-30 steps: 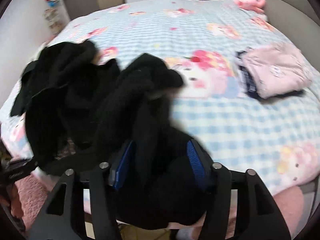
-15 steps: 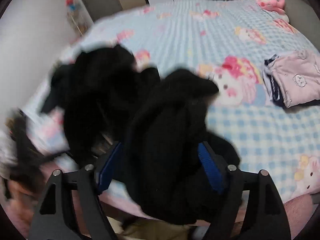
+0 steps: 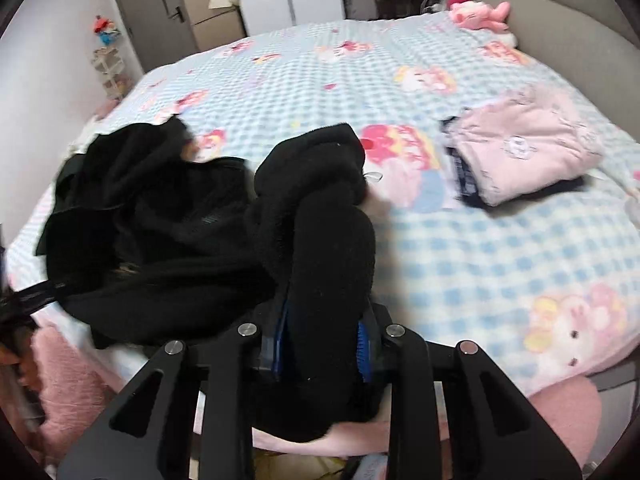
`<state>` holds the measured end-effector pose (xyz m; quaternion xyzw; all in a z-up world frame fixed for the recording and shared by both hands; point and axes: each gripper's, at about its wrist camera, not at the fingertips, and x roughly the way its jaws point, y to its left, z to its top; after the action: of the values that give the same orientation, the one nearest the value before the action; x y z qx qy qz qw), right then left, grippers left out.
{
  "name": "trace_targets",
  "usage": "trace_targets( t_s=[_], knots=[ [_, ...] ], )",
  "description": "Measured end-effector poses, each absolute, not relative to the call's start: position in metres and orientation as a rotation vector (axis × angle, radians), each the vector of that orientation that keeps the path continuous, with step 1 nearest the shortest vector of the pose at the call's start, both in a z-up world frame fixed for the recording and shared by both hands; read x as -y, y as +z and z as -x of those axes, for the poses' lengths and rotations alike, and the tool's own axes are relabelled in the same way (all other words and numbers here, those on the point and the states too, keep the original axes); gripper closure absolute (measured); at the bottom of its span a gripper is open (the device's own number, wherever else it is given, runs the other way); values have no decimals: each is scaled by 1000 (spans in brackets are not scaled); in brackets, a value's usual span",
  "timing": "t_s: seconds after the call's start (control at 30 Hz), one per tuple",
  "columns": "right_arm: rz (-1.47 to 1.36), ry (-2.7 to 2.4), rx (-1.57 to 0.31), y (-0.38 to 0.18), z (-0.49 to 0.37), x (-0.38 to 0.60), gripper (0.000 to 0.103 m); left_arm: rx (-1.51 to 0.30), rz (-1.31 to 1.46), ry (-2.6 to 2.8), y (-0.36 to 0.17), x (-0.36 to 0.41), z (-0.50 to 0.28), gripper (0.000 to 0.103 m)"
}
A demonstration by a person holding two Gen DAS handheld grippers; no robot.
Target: Fold clothes
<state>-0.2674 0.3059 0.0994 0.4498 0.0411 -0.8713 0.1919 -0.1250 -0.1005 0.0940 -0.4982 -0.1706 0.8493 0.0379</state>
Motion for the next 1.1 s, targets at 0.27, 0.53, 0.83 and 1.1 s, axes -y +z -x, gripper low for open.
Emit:
trace_targets(
  t_s=[0.27, 0.53, 0.83, 1.1],
  knots=[
    [-1244, -2696, -96, 101, 311, -322, 60, 498, 1674, 2465, 74, 108, 90, 90],
    [-1121, -2367, 86, 149, 264, -281, 30, 690, 1484, 2492, 95, 140, 109, 63],
    [-1535, -2231, 141, 65, 316, -212, 27, 585, 1414, 2648, 55, 90, 169, 47],
    [-1477, -2226, 80, 71, 320, -182, 12, 495, 1627, 2555, 11, 82, 155, 47]
  ],
)
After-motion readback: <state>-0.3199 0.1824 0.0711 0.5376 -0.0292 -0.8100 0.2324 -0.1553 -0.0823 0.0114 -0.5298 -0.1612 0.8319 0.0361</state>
